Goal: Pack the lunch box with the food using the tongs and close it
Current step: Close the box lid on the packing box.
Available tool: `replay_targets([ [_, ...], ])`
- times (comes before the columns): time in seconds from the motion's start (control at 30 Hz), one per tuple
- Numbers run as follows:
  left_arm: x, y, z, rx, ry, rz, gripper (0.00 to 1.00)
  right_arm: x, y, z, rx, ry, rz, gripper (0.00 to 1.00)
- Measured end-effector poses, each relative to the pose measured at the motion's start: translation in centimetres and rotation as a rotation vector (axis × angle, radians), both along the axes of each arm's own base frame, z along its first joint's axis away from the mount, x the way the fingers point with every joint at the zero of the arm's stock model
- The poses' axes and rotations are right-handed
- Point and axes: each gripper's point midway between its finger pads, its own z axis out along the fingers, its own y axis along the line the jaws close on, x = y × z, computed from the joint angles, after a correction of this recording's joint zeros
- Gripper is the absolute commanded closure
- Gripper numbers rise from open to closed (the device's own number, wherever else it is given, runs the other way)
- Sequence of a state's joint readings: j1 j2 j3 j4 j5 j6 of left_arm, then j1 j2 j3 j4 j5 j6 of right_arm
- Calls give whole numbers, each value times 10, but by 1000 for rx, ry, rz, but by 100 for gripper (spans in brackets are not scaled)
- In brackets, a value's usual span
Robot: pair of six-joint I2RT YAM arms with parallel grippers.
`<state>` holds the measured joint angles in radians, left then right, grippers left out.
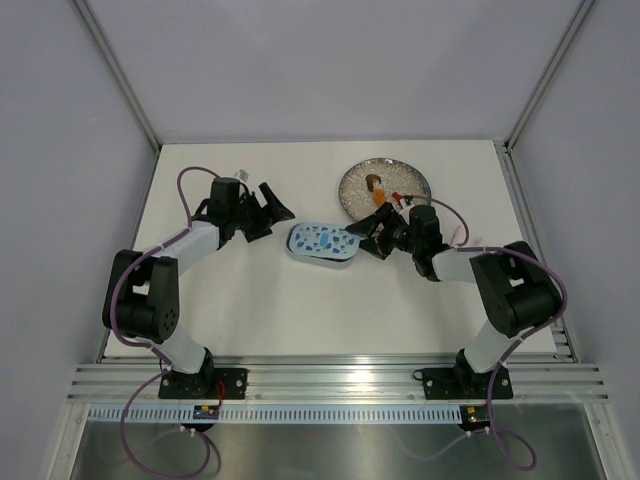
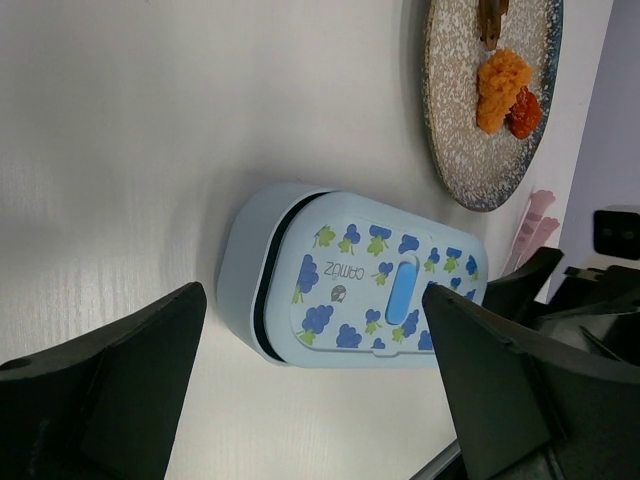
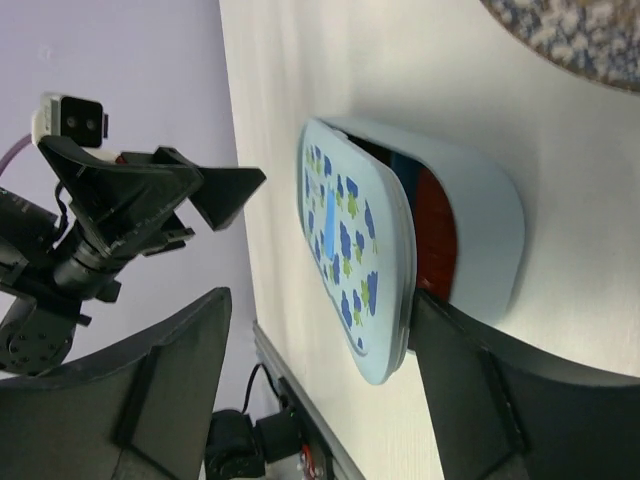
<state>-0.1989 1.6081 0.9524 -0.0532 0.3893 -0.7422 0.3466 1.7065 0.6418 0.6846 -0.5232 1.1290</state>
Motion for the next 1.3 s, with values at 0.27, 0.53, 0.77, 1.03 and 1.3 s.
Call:
replay_targets([
  [0.27, 0, 0, 0, -3, 2, 2, 7, 10, -19, 19, -219, -20, -40, 25],
  [0.53, 2, -1, -4, -7, 10, 7, 7, -4, -48, -17, -452, 112, -51, 50],
  [0.77, 4, 2, -5, -1, 11, 22, 8, -10, -71, -37, -584, 167, -96, 100],
  [1.03, 7, 5, -22, 4, 48, 39, 9, -9, -74, -46, -717, 194, -83, 100],
  [1.3, 6, 1, -30, -11, 67, 22, 9, 12, -27, -38, -782, 120, 6, 100],
])
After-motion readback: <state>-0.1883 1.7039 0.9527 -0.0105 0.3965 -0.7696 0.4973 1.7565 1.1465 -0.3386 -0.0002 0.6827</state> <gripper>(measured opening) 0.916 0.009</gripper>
